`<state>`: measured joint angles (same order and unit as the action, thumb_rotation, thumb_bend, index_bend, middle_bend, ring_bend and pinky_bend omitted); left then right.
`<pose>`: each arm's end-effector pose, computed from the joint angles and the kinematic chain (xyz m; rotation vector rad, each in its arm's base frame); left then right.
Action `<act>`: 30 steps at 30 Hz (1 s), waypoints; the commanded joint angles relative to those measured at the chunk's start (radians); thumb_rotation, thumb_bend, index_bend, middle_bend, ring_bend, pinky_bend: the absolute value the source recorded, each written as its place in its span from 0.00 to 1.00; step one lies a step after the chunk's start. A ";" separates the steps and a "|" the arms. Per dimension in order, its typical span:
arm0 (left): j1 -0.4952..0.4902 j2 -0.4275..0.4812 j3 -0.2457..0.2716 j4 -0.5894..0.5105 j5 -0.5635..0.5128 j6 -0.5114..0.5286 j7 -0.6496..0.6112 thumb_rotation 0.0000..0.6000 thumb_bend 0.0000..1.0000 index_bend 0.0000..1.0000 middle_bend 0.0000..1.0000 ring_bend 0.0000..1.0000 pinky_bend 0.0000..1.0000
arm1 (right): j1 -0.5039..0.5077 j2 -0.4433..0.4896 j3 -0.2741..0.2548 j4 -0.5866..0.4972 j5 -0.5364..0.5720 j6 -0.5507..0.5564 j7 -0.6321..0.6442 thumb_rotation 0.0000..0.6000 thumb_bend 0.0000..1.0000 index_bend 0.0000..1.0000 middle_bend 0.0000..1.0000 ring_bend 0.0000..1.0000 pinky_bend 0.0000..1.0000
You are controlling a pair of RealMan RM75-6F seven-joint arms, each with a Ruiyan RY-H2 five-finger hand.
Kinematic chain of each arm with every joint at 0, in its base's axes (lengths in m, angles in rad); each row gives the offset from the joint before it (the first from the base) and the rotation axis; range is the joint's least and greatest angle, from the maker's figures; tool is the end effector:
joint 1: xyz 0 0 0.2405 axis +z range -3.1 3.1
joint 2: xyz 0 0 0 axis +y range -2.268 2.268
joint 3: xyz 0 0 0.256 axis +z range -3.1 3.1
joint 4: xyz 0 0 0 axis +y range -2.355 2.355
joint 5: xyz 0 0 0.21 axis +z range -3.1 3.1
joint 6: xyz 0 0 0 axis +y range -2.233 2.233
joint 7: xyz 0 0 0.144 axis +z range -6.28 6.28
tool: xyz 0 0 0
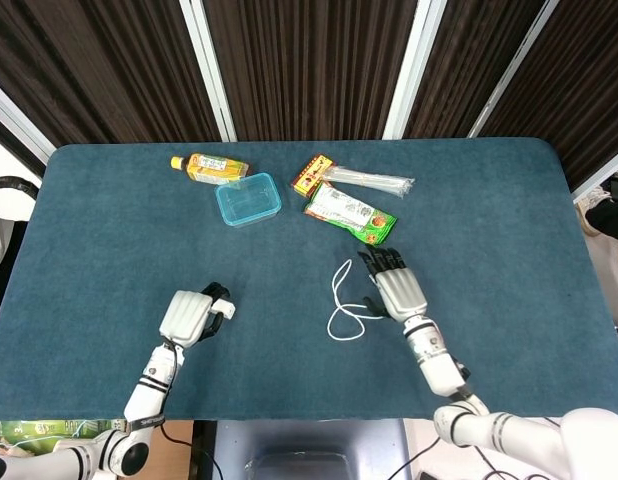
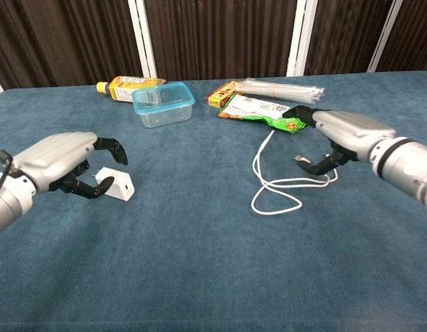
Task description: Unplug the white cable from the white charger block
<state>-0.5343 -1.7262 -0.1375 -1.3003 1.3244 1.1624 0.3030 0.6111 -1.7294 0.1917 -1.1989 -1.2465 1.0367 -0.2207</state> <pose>-0.1923 0.3009 -0.0412 -1.7205 -0.8914 -0.9849 -0.1978 -0.3374 -0.0418 1.7124 -0.9689 0.9454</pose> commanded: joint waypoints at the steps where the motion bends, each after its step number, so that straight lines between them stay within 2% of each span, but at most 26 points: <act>1: 0.023 0.059 0.016 -0.072 0.037 0.041 -0.027 1.00 0.47 0.32 0.21 1.00 1.00 | -0.067 0.085 -0.062 -0.065 -0.100 0.101 0.070 1.00 0.42 0.00 0.04 0.00 0.00; 4: 0.053 0.119 0.033 -0.135 0.092 0.107 -0.065 1.00 0.47 0.30 0.17 0.98 1.00 | -0.128 0.190 -0.121 -0.160 -0.170 0.173 0.122 1.00 0.37 0.00 0.01 0.00 0.00; 5: 0.067 0.141 0.041 -0.153 0.117 0.138 -0.080 1.00 0.47 0.29 0.17 0.94 1.00 | -0.150 0.235 -0.141 -0.203 -0.187 0.195 0.125 1.00 0.36 0.00 0.00 0.00 0.00; 7: 0.106 0.198 0.063 -0.194 0.171 0.214 -0.120 1.00 0.46 0.28 0.17 0.80 0.97 | -0.205 0.346 -0.192 -0.311 -0.224 0.250 0.110 1.00 0.36 0.00 0.00 0.00 0.00; 8: 0.124 0.227 0.076 -0.211 0.193 0.243 -0.138 1.00 0.45 0.26 0.17 0.66 0.89 | -0.232 0.396 -0.217 -0.356 -0.233 0.271 0.093 1.00 0.36 0.00 0.00 0.00 0.00; 9: 0.147 0.268 0.099 -0.230 0.222 0.275 -0.169 1.00 0.45 0.25 0.17 0.51 0.77 | -0.266 0.462 -0.251 -0.417 -0.240 0.295 0.063 1.00 0.35 0.00 0.00 0.00 0.00; 11: 0.185 0.338 0.144 -0.255 0.263 0.312 -0.234 1.00 0.44 0.23 0.16 0.26 0.46 | -0.317 0.546 -0.296 -0.487 -0.258 0.340 0.032 1.00 0.34 0.00 0.00 0.00 0.00; 12: 0.212 0.381 0.175 -0.260 0.284 0.337 -0.277 1.00 0.44 0.22 0.15 0.16 0.31 | -0.354 0.581 -0.316 -0.511 -0.269 0.386 0.023 1.00 0.33 0.00 0.00 0.00 0.00; 14: 0.259 0.429 0.217 -0.245 0.306 0.380 -0.320 1.00 0.44 0.20 0.12 0.05 0.14 | -0.414 0.600 -0.331 -0.510 -0.284 0.466 0.022 1.00 0.31 0.00 0.00 0.00 0.00; 15: 0.294 0.443 0.236 -0.214 0.313 0.418 -0.329 1.00 0.44 0.18 0.11 0.02 0.09 | -0.451 0.593 -0.333 -0.492 -0.292 0.519 0.029 1.00 0.31 0.00 0.00 0.00 0.00; 18: 0.377 0.428 0.251 -0.115 0.302 0.503 -0.340 1.00 0.44 0.16 0.08 0.00 0.02 | -0.525 0.554 -0.332 -0.428 -0.315 0.620 0.052 1.00 0.31 0.00 0.00 0.00 0.00; 19: 0.391 0.428 0.255 -0.102 0.289 0.503 -0.350 1.00 0.44 0.15 0.07 0.00 0.01 | -0.536 0.549 -0.334 -0.418 -0.324 0.632 0.051 1.00 0.31 0.00 0.00 0.00 0.00; 21: 0.393 0.473 0.278 -0.128 0.290 0.462 -0.360 1.00 0.44 0.12 0.03 0.00 0.00 | -0.547 0.557 -0.343 -0.403 -0.369 0.650 0.063 1.00 0.29 0.00 0.00 0.00 0.00; 24: 0.393 0.530 0.299 -0.174 0.286 0.418 -0.389 1.00 0.44 0.05 0.00 0.00 0.00 | -0.558 0.558 -0.336 -0.392 -0.379 0.652 0.074 1.00 0.27 0.00 0.00 0.00 0.00; 30: 0.394 0.564 0.292 -0.216 0.284 0.382 -0.347 1.00 0.44 0.02 0.00 0.00 0.00 | -0.565 0.570 -0.308 -0.390 -0.362 0.631 0.103 1.00 0.26 0.00 0.00 0.00 0.00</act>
<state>-0.1407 -1.1670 0.1525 -1.5109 1.6077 1.5496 -0.0506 0.0483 -1.1621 -0.1196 -1.5886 -1.6108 1.6696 -0.1202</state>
